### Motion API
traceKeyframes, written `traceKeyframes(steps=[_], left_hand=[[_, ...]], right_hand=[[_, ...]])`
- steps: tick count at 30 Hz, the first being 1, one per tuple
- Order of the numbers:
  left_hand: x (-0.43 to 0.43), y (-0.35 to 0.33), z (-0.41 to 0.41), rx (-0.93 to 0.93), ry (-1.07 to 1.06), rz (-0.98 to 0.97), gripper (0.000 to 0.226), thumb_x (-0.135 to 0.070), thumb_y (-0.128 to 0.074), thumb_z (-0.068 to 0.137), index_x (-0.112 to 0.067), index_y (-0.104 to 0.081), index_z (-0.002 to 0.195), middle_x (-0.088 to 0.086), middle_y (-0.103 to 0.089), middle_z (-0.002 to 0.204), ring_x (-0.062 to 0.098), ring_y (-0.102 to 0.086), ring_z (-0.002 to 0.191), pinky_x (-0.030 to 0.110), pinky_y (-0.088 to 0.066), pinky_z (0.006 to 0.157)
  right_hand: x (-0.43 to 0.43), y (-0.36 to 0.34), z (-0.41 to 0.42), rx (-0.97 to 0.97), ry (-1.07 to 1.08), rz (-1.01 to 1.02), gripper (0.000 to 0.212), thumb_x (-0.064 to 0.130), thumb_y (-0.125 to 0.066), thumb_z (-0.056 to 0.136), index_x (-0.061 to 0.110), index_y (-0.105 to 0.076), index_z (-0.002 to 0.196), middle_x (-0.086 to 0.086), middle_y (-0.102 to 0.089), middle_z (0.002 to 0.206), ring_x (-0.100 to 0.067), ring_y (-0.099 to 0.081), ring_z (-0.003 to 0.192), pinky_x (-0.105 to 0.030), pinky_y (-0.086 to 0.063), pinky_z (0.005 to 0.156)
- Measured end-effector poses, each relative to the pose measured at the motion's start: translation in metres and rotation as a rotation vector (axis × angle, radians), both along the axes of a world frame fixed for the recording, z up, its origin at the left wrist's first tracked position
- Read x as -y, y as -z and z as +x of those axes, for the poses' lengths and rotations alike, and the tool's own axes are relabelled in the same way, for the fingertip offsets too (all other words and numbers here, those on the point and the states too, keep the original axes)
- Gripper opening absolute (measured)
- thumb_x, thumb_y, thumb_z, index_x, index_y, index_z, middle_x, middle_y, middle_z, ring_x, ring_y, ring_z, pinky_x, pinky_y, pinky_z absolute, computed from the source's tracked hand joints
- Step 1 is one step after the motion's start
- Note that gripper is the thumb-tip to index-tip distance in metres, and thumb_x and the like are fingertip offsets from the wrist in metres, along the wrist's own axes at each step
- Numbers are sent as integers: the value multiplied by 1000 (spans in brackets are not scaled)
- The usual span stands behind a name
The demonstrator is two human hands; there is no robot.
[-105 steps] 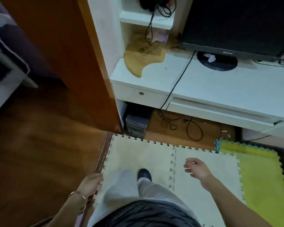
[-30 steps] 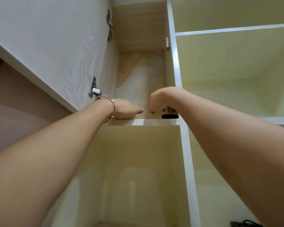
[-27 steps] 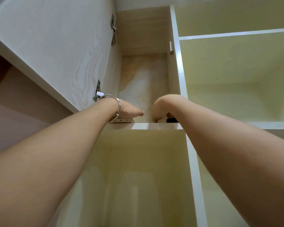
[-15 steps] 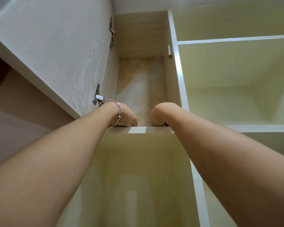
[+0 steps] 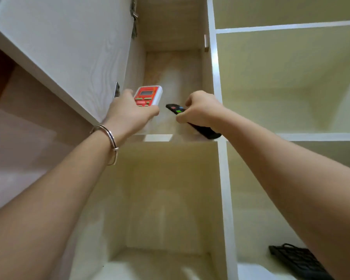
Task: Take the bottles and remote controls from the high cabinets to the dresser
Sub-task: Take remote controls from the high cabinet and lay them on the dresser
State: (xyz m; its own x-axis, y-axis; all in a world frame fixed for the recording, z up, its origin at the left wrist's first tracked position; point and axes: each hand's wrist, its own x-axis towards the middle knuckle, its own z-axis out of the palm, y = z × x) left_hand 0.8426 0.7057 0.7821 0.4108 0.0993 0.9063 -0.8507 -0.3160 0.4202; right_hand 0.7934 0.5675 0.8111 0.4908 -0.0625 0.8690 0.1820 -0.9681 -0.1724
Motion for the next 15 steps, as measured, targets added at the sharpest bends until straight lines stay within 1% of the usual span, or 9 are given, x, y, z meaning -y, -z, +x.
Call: traceKeyframes(steps=[2, 4, 6, 7, 8, 10, 11, 13, 15], left_hand=[[1, 22, -13, 23, 78, -44, 43, -39, -60, 60, -27, -48, 98, -5, -59, 84, 26, -60, 90, 34, -47, 77], [5, 43, -21, 30, 116, -62, 35, -42, -58, 58, -28, -54, 90, -7, -60, 81, 25, -61, 89, 36, -49, 80], [14, 65, -29, -4, 223, -57, 31, -44, -60, 54, -31, -57, 82, -9, -63, 81, 20, -63, 86, 36, -50, 80], [19, 77, -32, -31, 302, -48, 30, -44, -62, 52, -33, -57, 80, -11, -63, 80, 16, -63, 81, 32, -51, 74], [25, 89, -36, -56, 381, -40, 31, -43, -64, 52, -33, -57, 80, -13, -62, 79, 10, -62, 74, 26, -50, 66], [37, 116, -43, -107, 507, -23, 35, -40, -64, 55, -32, -60, 89, -14, -63, 77, -3, -59, 61, 15, -46, 54], [42, 132, -47, -138, 556, -13, 39, -39, -64, 56, -32, -60, 94, -15, -63, 76, -7, -59, 57, 12, -46, 50], [50, 166, -54, -222, 679, 10, 41, -38, -67, 54, -33, -60, 94, -16, -66, 75, -12, -59, 56, 9, -47, 50], [59, 207, -62, -310, 811, 82, 43, -44, -68, 46, -37, -60, 88, -23, -70, 73, -14, -61, 61, 3, -45, 52]], right_hand=[[5, 18, -19, 60, -108, 58, 27, 27, -62, 77, 10, -60, 98, -5, -54, 83, -22, -51, 78, -33, -49, 64], [12, 42, -34, 70, -194, 107, 29, 26, -58, 80, 3, -59, 97, -12, -63, 87, -27, -58, 77, -39, -52, 72], [21, 68, -45, 58, -206, 140, 41, 25, -54, 82, -4, -56, 110, -20, -69, 100, -30, -64, 82, -44, -53, 80], [27, 82, -50, 55, -196, 150, 41, 25, -54, 83, -2, -55, 113, -19, -69, 102, -27, -63, 81, -43, -53, 81], [33, 96, -55, 50, -174, 157, 38, 25, -55, 82, 1, -57, 111, -16, -69, 99, -23, -61, 78, -41, -53, 79], [46, 124, -70, 42, -129, 189, 34, 28, -59, 81, 4, -62, 106, -10, -67, 85, -17, -56, 72, -35, -50, 72], [52, 140, -78, 41, -113, 224, 31, 29, -61, 81, 8, -65, 104, -7, -66, 82, -15, -55, 71, -34, -50, 72], [61, 178, -101, 41, -78, 322, 31, 30, -65, 81, 18, -64, 110, 7, -64, 83, -9, -57, 77, -31, -50, 78], [66, 220, -127, 43, -22, 423, 37, 28, -67, 80, 22, -59, 115, 12, -63, 90, -6, -59, 83, -24, -50, 80]])
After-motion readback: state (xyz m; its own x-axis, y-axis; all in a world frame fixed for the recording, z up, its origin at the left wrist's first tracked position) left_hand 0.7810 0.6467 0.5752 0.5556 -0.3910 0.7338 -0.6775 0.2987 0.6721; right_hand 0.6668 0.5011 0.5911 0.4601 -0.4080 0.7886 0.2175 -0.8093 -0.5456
